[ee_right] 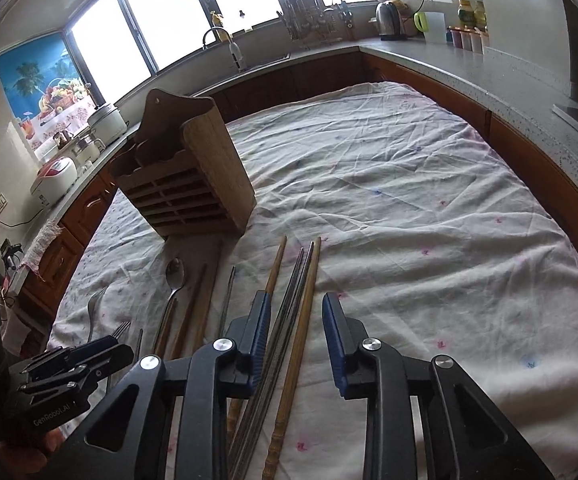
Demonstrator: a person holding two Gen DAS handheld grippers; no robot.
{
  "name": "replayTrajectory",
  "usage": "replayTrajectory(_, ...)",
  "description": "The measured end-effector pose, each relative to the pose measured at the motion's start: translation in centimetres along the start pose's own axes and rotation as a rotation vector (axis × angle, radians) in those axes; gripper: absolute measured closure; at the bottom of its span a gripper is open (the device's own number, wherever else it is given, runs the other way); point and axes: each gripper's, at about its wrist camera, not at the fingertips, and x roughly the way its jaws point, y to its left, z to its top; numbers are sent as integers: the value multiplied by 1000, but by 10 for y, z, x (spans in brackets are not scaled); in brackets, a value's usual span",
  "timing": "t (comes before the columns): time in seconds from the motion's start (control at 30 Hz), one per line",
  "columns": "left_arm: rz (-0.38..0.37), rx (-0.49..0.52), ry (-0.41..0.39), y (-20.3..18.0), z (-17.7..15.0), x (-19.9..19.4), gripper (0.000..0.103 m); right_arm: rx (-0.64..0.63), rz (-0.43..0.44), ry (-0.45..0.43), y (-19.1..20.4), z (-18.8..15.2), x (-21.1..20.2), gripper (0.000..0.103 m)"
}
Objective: Organize utensils
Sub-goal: 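Close the left tool on a wooden chopstick while the right tool grasps another chopstick, then lift the chopstick upright with the left tool while the right tool carries its chopstick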
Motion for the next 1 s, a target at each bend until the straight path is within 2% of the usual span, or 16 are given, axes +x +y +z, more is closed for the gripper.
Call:
replayTrajectory(0.1,-12,1,35,2,6,14,83,10,-4,36,-4,8,18,80)
replayTrajectory(0.37,3,23,76,2,18,34,83,17,-17,93,-10,17,52,84)
replayTrajectory(0.47,10,23,97,4,19,43,87,10,-22,108,-10,19,61,85)
replayTrajectory(0.57,10,28,100,5,21,45,88,5,-31,129,-12,19,68,90)
replayTrajectory(0.73,10,45,118,4,27,49,88,-10,-44,154,-9,20,80,91)
replayTrajectory(0.93,46,99,118,-6,31,55,88,-46,-74,164,-4,28,89,93)
replayTrajectory(1.0,75,131,110,-11,30,56,93,-56,-70,158,-4,28,91,94)
